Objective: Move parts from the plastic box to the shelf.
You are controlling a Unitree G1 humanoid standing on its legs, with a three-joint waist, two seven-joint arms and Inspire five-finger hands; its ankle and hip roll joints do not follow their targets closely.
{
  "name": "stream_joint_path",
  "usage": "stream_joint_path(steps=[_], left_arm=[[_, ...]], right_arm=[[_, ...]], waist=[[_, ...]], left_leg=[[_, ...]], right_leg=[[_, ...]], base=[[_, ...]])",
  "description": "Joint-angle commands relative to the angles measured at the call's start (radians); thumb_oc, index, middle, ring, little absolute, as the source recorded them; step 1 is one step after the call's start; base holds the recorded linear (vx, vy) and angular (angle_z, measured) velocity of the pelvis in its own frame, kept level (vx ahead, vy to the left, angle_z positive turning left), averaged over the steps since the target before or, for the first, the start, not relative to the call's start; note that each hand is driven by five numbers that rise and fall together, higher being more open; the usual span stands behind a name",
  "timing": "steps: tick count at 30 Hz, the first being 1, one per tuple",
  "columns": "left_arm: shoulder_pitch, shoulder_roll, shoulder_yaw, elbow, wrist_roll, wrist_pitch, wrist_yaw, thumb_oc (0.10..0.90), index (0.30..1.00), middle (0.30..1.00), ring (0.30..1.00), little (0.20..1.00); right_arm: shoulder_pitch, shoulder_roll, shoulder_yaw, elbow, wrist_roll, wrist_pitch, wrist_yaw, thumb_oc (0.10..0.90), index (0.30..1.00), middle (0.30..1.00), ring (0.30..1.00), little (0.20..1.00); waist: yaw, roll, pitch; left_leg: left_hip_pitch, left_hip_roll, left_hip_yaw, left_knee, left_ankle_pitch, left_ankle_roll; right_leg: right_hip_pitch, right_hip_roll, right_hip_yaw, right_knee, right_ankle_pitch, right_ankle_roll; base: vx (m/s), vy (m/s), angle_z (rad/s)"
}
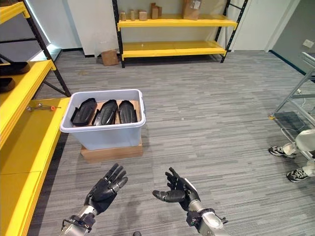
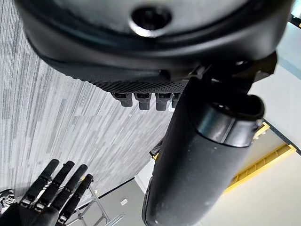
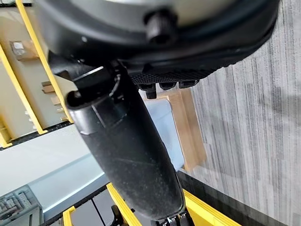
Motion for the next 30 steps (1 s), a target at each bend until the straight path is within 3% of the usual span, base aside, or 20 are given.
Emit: stream_joint_path(steps=[1,4,5,9,12,17,18,22,28,30], left_arm=[[-0.111,0.016,0.014,-0.036,-0.006,-0.095,-0.05,0.9,1.0,1.0,1.0,1.0],[-0.13,0.016,0.004,-0.028,0.002,-0.1,-0.033,0.9,1.0,1.0,1.0,1.0],[-0.14,0.02,-0.002,-0.033,-0.003,-0.083,-0.035,0.9,1.0,1.0,1.0,1.0],[-0.139,0.019,-0.009,-0.044,-0.003,-0.067,-0.025,0.9,1.0,1.0,1.0,1.0],[-0.116,0.011,-0.02,-0.047,0.001,-0.082,-0.03,0.9,1.0,1.0,1.0,1.0],[-0.091,-0.001,-0.013,-0.049,-0.022,-0.104,-0.053,0.9,1.0,1.0,1.0,1.0],[-0.099,-0.004,-0.017,-0.049,-0.007,-0.101,-0.059,0.9,1.0,1.0,1.0,1.0],[-0.132,-0.011,-0.048,-0.046,0.019,-0.083,-0.052,0.9,1.0,1.0,1.0,1.0],[-0.132,-0.022,-0.065,-0.053,0.011,-0.081,-0.028,0.9,1.0,1.0,1.0,1.0],[-0.135,-0.034,-0.062,-0.063,0.001,-0.134,0.008,0.9,1.0,1.0,1.0,1.0]], right_arm=[[-0.099,0.016,-0.021,-0.041,0.013,-0.101,-0.004,0.9,1.0,1.0,1.0,1.0],[-0.107,0.02,-0.015,-0.045,0.021,-0.11,-0.009,0.9,1.0,1.0,1.0,1.0],[-0.1,0.018,-0.019,-0.049,0.022,-0.112,-0.008,0.9,1.0,1.0,1.0,1.0],[-0.094,0.015,-0.03,-0.05,0.016,-0.112,-0.011,0.9,1.0,1.0,1.0,1.0],[-0.091,0.003,-0.037,-0.038,0.018,-0.105,-0.02,0.9,1.0,1.0,1.0,1.0],[-0.058,0.0,-0.057,-0.039,-0.001,-0.115,0.014,0.9,1.0,1.0,1.0,1.0],[-0.035,-0.004,-0.064,-0.045,-0.004,-0.113,0.013,0.9,1.0,1.0,1.0,1.0],[-0.033,-0.009,-0.054,-0.003,0.0,-0.134,0.004,0.9,1.0,1.0,1.0,1.0],[-0.029,-0.015,-0.038,-0.013,-0.015,-0.102,-0.006,0.9,1.0,1.0,1.0,1.0],[-0.024,-0.022,-0.046,-0.003,-0.01,-0.097,0.006,0.9,1.0,1.0,1.0,1.0]], waist=[[-0.004,-0.034,-0.015],[-0.015,-0.034,0.004],[-0.03,-0.04,0.013],[-0.04,-0.056,0.019],[-0.05,-0.075,0.02],[-0.058,-0.089,0.016],[-0.068,-0.099,0.011],[-0.088,-0.102,-0.01],[-0.092,-0.084,-0.033],[-0.093,-0.078,-0.049]], left_leg=[[0.03,0.02,0.024,0.036,-0.088,0.012],[0.035,0.014,0.011,0.038,-0.096,0.017],[0.048,0.004,-0.004,0.037,-0.104,0.014],[0.066,-0.011,-0.012,0.037,-0.113,0.005],[0.1,-0.041,-0.032,0.028,-0.129,-0.001],[0.135,-0.073,-0.066,0.017,-0.141,0.001],[0.138,-0.089,-0.098,0.027,-0.15,0.011],[0.138,-0.104,-0.131,0.073,-0.183,0.029],[0.128,-0.098,-0.113,0.144,-0.203,0.013],[0.125,-0.088,-0.11,0.204,-0.168,-0.011]], right_leg=[[-0.111,-0.073,0.064,0.218,0.105,0.08],[-0.185,-0.048,0.082,0.306,0.142,0.086],[-0.222,-0.009,0.091,0.299,0.144,0.089],[-0.216,0.03,0.083,0.191,0.15,0.082],[-0.229,0.074,0.077,0.061,0.194,0.073],[-0.277,0.101,0.062,0.035,0.261,0.091],[-0.289,0.11,0.089,0.012,0.277,0.088],[-0.278,0.116,0.125,-0.009,0.246,0.063],[-0.206,0.118,0.133,-0.023,0.156,0.01],[-0.176,0.13,0.134,-0.037,0.13,-0.013]], base=[[-0.06,0.115,0.18],[-0.01,0.08,0.23],[0.08,0.039,0.22],[0.11,-0.01,0.34],[0.22,0.008,0.04],[0.21,-0.006,0.03],[0.32,-0.06,0.33],[0.44,-0.081,0.73],[0.32,-0.08,0.17],[0.39,-0.144,-0.04]])
